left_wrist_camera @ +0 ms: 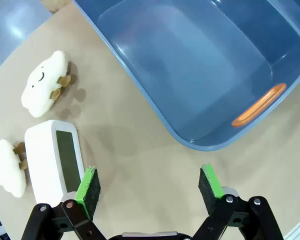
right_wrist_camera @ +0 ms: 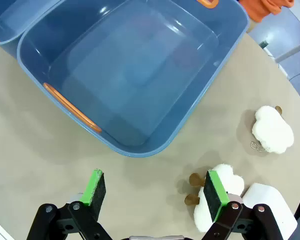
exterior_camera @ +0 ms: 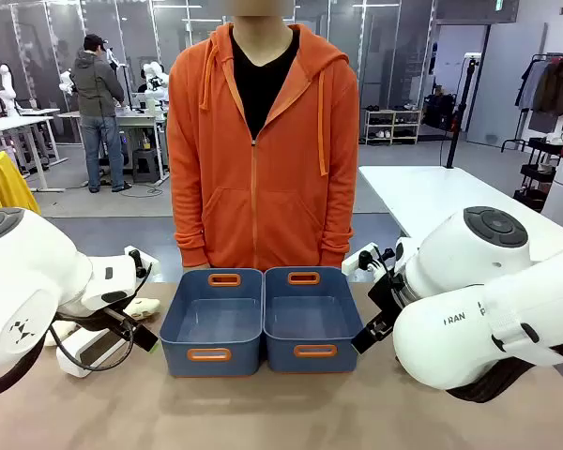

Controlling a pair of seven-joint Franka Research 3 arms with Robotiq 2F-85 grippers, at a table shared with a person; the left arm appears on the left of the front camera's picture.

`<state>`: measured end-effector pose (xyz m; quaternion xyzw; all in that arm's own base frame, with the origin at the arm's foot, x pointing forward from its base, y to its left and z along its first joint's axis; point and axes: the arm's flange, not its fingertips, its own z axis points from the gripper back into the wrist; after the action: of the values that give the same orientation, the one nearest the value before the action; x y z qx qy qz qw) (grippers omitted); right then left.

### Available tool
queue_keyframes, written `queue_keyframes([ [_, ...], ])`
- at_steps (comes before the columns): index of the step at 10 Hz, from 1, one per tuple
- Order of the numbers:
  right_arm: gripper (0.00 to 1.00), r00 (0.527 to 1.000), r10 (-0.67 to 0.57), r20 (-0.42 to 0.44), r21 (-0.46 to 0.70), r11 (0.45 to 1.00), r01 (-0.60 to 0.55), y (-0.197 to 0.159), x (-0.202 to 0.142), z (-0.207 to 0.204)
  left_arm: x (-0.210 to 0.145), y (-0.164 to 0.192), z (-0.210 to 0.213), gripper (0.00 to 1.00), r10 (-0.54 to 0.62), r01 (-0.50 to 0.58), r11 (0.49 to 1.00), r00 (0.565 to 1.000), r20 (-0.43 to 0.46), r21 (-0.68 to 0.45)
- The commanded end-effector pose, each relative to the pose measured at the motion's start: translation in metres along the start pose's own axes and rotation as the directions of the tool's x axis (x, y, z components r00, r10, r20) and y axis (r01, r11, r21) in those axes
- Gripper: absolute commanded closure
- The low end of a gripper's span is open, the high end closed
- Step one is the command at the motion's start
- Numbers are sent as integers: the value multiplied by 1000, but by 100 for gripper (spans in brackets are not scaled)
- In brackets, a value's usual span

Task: Sort the digital clocks into the basket.
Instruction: Pick up the Digital clock from the table and place it into the empty Plastic storage basket.

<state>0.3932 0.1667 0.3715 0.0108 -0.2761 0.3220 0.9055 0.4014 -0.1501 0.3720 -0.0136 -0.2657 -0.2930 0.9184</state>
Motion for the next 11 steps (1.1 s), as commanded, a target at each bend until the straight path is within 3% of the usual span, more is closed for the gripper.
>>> queue_keyframes([
  [1,0,1000,0,0,0,1000,0,0,0,0,0,0,0,0,0,0,1000,1000,0,0],
  [9,0,1000,2,0,0,1000,-2,0,0,0,0,0,0,0,-1,1,1000,1000,0,0],
  [10,0,999,22,27,-41,999,-21,-23,23,36,19,13,35,0,-71,71,997,997,40,-13],
  [11,0,998,-2,58,46,999,-1,-47,32,69,27,37,65,0,-50,53,997,997,60,-61],
])
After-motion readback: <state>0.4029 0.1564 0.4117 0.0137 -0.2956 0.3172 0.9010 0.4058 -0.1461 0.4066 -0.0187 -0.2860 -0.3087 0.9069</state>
